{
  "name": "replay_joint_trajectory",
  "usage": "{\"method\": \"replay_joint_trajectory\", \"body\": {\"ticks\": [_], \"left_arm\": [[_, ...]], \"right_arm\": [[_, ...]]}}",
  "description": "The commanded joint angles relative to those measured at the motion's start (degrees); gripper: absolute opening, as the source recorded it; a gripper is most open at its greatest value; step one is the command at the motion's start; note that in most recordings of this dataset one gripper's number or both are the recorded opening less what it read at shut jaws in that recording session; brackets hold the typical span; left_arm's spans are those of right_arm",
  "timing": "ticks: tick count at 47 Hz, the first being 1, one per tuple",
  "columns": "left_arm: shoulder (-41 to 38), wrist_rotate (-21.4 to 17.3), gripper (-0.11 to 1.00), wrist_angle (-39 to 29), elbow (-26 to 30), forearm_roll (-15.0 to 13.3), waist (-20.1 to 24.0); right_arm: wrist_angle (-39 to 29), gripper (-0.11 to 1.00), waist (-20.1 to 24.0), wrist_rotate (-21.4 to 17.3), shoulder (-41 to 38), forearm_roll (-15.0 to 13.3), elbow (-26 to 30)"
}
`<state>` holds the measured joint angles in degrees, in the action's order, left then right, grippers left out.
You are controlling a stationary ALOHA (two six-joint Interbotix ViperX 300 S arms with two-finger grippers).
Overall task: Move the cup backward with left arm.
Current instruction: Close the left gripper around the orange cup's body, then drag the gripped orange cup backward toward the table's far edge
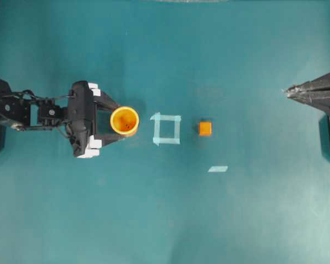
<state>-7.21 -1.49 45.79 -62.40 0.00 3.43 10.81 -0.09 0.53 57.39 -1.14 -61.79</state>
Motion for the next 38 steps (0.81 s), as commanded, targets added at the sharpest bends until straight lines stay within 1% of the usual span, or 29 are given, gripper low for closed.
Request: {"method": "replay_joint_trajectory", "body": {"ticks": [1,12,19,24,38], "left_arm": [[0.26,-0.09,0.75,0.62,1.49,0.0,0.09],[-0.7,-0.09,0.75,0.7,3.08,0.0,0.09],[-0.97,-0.62,0.7,0.7,3.08,0.18,0.0],[-0.97,-0.88,0.63,0.7,3.08,0.18,-0.09],[-0.88,-1.05,0.63,4.22,3.16,0.18,0.18]], "right_arm": [[0.26,-0.01,-0.09,-0.09,-0.09,0.0,2.02],[0.09,-0.01,-0.09,-0.09,-0.09,0.0,2.02],[-0.35,0.0,-0.09,-0.09,-0.09,0.0,2.11],[-0.79,-0.01,-0.09,-0.09,0.09,0.0,2.11],[-1.14,0.0,-0.09,-0.09,0.18,0.0,2.29]]}}
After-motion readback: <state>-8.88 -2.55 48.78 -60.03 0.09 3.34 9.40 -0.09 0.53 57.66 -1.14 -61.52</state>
